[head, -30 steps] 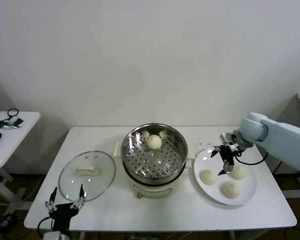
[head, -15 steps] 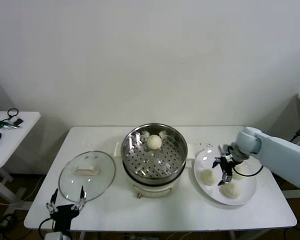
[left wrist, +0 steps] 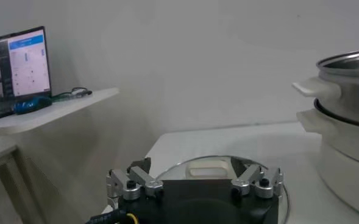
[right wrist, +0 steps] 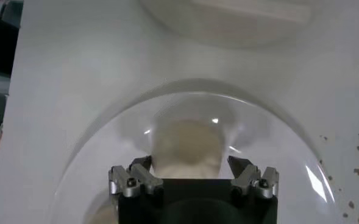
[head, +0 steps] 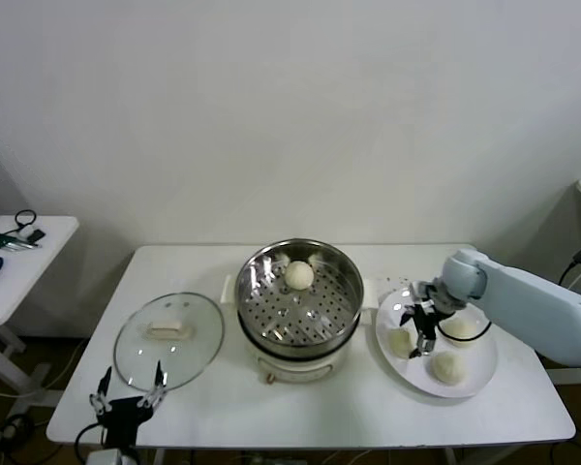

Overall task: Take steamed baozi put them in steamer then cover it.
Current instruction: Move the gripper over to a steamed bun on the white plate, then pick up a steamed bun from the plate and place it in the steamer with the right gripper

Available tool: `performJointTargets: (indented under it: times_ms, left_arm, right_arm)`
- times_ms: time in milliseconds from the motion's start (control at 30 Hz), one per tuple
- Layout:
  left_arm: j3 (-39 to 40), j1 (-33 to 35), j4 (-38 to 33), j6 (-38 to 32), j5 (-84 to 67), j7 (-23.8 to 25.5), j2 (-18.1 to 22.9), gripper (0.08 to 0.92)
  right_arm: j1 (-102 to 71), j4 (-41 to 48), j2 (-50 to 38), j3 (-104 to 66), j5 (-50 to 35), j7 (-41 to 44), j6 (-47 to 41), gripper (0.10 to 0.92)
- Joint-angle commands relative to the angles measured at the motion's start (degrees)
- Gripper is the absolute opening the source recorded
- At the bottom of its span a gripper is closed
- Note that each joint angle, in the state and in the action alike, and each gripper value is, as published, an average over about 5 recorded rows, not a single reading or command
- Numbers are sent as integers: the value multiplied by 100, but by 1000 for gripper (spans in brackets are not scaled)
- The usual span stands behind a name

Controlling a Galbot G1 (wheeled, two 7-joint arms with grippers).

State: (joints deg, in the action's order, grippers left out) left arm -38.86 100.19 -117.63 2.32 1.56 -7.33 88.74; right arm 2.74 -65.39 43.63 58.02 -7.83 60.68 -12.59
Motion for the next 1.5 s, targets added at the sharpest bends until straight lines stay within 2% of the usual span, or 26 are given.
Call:
performJointTargets:
  times_ms: [33, 167, 467, 767, 1067, 1267, 1500]
  left_arm:
    - [5, -7, 13, 3, 4, -4, 1, 823]
    - [1, -4, 12, 2, 4, -5, -3, 823]
    - [16, 13, -20, 14, 8, 3, -9, 823]
    - [87, 82, -53, 0, 11, 36, 1, 823]
    - [224, 233, -117, -92, 79, 101, 73, 823]
    - [277, 252, -206, -150, 214, 104, 80, 823]
    - [359, 339, -370, -155, 289, 87, 130, 823]
  right_arm:
    - [-21, 104, 105, 18, 17, 26, 9, 769]
    - [-6, 88, 85, 14, -3, 42, 20, 732]
    - [534, -94, -164, 234, -344, 43, 68, 721]
    - [2634, -165, -226, 1443, -1519, 158, 139, 721]
    - [4627, -63, 623, 2657, -2994, 174, -42, 721]
    - [4839, -149, 1230, 2712, -3744, -27, -272, 721]
    - [4522, -158, 2175, 2564, -4044, -399, -532, 721]
